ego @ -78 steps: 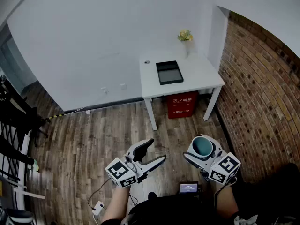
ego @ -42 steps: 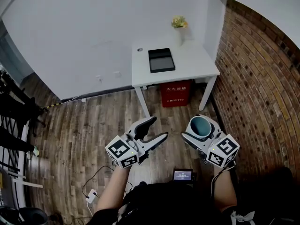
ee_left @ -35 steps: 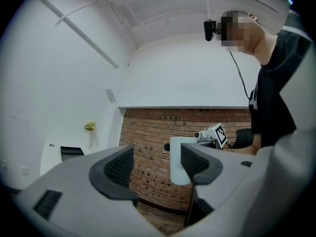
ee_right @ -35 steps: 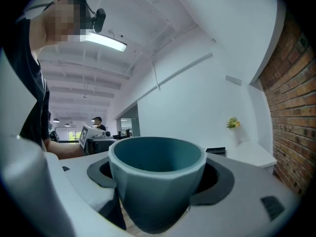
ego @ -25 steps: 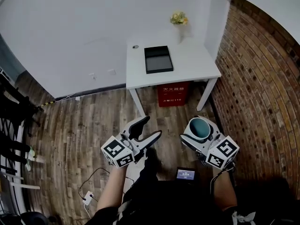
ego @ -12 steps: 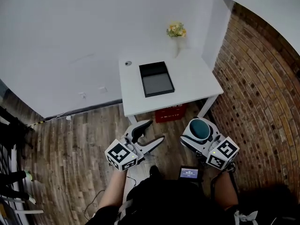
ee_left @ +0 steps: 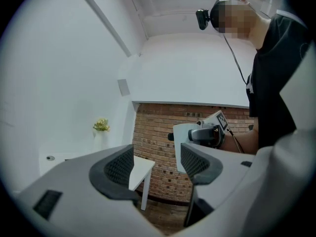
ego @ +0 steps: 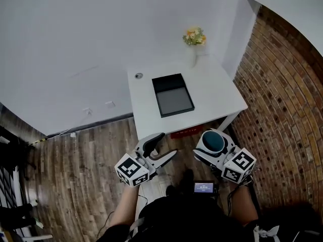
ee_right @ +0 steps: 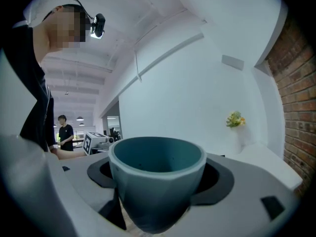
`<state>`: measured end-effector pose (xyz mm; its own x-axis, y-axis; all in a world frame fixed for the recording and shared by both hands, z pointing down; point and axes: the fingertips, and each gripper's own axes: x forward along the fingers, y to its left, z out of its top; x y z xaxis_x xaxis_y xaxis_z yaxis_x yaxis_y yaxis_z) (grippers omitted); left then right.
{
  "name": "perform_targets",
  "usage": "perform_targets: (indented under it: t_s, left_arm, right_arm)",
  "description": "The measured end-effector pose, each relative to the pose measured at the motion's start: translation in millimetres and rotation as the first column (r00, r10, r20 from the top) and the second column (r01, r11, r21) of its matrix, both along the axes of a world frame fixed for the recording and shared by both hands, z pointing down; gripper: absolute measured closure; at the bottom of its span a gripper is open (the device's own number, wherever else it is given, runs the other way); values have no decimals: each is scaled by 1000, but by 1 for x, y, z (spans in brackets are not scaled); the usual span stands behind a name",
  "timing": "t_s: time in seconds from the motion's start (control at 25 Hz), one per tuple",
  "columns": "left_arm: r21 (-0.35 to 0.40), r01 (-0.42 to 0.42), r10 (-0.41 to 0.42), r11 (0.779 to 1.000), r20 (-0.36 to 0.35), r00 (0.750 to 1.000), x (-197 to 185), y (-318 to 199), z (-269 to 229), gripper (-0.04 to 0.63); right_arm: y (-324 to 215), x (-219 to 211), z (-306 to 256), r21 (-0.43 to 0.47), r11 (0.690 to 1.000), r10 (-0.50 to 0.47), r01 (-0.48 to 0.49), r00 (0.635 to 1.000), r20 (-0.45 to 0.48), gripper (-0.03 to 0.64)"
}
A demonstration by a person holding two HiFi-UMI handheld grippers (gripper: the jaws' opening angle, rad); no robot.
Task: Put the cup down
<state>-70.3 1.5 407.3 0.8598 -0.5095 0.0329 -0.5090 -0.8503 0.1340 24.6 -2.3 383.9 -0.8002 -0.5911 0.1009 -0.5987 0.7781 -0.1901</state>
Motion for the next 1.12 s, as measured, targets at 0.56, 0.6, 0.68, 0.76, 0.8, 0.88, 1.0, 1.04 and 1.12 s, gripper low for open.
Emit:
perform_targets:
  t_s: [0.56,0.6,0.68,0.76,0.8,0.88,1.0,1.04,1.12]
  left_arm:
    - [-44,96,-96,994,-15,995,2,-120,21,293]
    - [-43,106,-107,993,-16,994,3,-132,20,291]
    - [-42,123,-124,991,-17,992,6,-154,18,291]
    - [-43,134,-135,990,-20,991,10,-174,15,291]
    - [-43,140,-141,989,-24,990,10,-183,13,291]
    - [-42,159,-160,986,-34,986,10,-201,9,292]
    - [-43,185,-187,982,-39,982,11,-224,6,292]
    - [-44,189,-190,981,-39,981,11,-229,7,292]
    - [-46,186,-188,981,-33,982,12,-236,8,292]
  right_arm:
    - [-135,-3,21,-25,996,-89,90,995,40,215]
    - [-147,-2,21,-25,995,-99,100,994,41,215]
    - [-169,1,21,-25,992,-119,120,992,45,213]
    - [-190,3,19,-24,990,-141,142,989,49,215]
    - [-199,3,18,-23,988,-153,155,987,49,213]
    - [-216,3,17,-22,984,-176,177,983,49,215]
    - [-237,4,19,-29,979,-200,201,979,51,215]
    - [-243,4,21,-35,978,-205,207,977,52,215]
    - [-251,2,25,-47,975,-213,215,975,56,213]
